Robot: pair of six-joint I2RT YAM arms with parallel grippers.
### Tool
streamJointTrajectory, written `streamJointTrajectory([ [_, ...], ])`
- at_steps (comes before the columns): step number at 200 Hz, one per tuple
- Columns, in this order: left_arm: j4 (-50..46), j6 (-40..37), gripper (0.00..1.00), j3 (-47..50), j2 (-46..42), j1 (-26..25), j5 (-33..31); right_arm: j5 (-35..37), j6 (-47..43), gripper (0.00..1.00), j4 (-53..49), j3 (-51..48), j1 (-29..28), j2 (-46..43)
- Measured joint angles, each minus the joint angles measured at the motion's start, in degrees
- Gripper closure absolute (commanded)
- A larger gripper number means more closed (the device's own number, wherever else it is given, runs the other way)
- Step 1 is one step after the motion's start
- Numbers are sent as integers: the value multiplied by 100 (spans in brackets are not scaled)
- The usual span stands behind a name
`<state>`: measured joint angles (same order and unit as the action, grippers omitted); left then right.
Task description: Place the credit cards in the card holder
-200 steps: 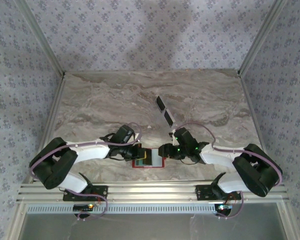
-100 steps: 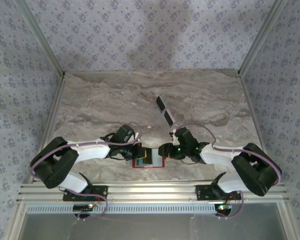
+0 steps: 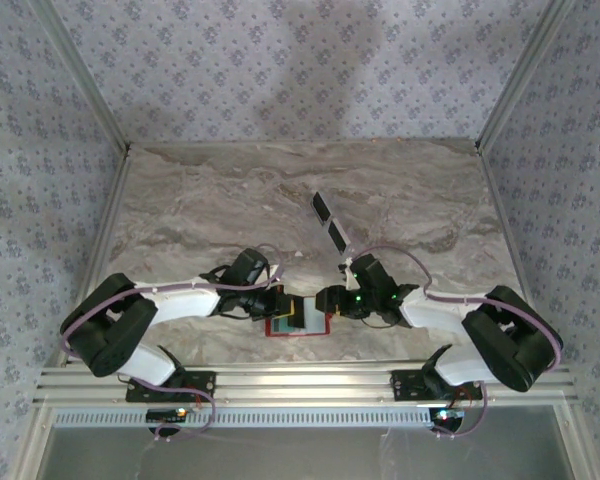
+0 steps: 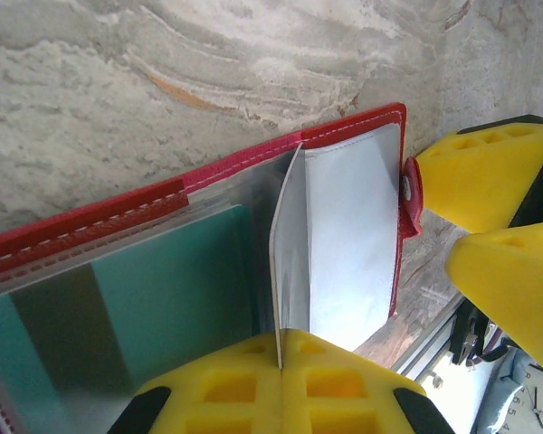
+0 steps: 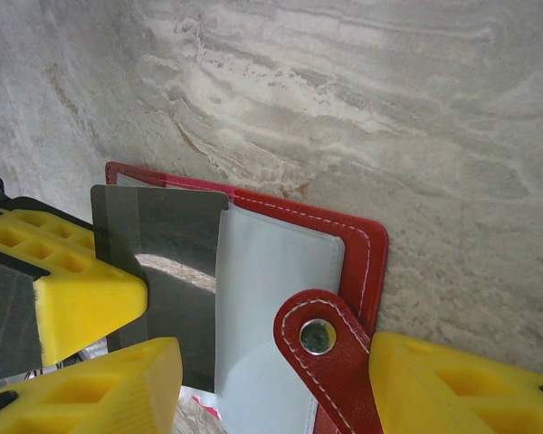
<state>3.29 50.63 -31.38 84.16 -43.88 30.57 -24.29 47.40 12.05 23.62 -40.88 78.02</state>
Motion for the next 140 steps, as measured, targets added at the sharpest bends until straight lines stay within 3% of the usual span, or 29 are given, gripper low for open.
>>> streamJointTrajectory([
  [140, 374, 72, 100, 238, -9, 76, 267, -2, 2, 42, 0, 0, 4, 11],
])
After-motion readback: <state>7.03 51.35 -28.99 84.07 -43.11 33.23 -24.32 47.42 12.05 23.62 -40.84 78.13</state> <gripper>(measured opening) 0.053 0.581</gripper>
